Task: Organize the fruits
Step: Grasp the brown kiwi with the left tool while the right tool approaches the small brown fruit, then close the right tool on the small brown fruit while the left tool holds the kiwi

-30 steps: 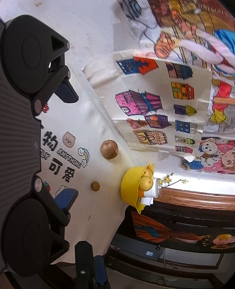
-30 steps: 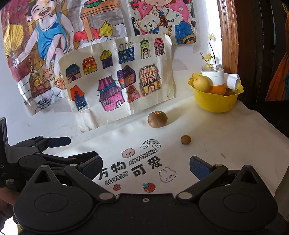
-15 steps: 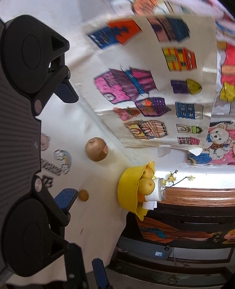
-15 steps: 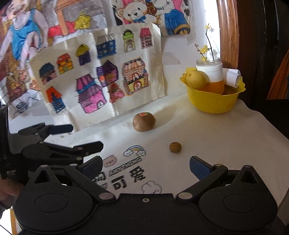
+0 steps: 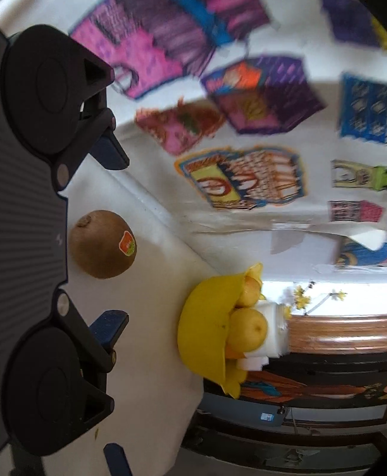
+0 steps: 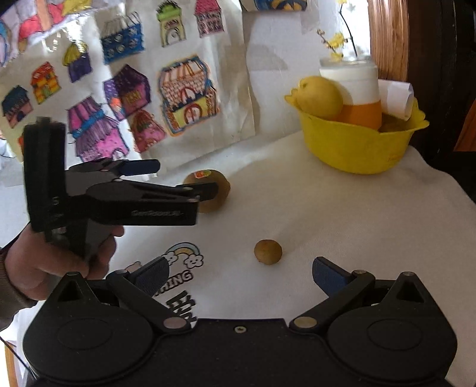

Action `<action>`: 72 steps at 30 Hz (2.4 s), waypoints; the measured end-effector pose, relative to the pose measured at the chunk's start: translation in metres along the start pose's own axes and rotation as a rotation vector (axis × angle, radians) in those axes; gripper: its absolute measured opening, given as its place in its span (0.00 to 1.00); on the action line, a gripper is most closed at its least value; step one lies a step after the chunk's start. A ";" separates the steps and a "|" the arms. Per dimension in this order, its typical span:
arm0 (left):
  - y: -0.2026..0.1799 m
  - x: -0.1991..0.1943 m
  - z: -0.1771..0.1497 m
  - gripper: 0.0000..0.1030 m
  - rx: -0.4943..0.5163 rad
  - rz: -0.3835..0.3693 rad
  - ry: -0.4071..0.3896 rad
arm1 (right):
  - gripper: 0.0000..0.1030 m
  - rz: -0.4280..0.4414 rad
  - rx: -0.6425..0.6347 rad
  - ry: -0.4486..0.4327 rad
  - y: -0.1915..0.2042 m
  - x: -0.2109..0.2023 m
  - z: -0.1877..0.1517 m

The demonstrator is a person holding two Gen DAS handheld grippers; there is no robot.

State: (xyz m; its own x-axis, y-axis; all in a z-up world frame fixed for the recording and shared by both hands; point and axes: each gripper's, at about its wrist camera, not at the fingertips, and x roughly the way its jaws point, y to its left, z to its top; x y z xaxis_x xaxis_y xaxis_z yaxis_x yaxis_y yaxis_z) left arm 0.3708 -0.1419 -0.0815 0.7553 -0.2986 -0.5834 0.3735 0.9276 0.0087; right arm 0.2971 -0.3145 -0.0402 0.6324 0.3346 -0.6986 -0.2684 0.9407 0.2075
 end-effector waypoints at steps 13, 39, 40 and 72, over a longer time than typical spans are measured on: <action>0.000 0.043 -0.004 0.82 -0.019 -0.031 0.029 | 0.99 0.018 0.000 0.017 -0.006 0.031 0.007; 0.006 0.010 -0.015 0.61 -0.013 -0.055 0.058 | 0.83 -0.002 0.000 0.048 -0.011 0.064 0.010; 0.007 0.008 -0.016 0.61 -0.015 -0.053 0.064 | 0.83 -0.004 0.002 0.050 -0.011 0.065 0.010; 0.007 -0.023 -0.017 0.61 -0.011 -0.033 0.069 | 0.29 -0.023 -0.048 0.047 0.004 0.046 0.010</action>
State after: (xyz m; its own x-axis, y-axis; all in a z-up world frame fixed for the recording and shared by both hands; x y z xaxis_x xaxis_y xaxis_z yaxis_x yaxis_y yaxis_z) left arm 0.3472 -0.1251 -0.0817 0.7034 -0.3134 -0.6380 0.3915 0.9200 -0.0202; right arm 0.3323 -0.2948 -0.0652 0.6044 0.3092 -0.7342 -0.2894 0.9439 0.1593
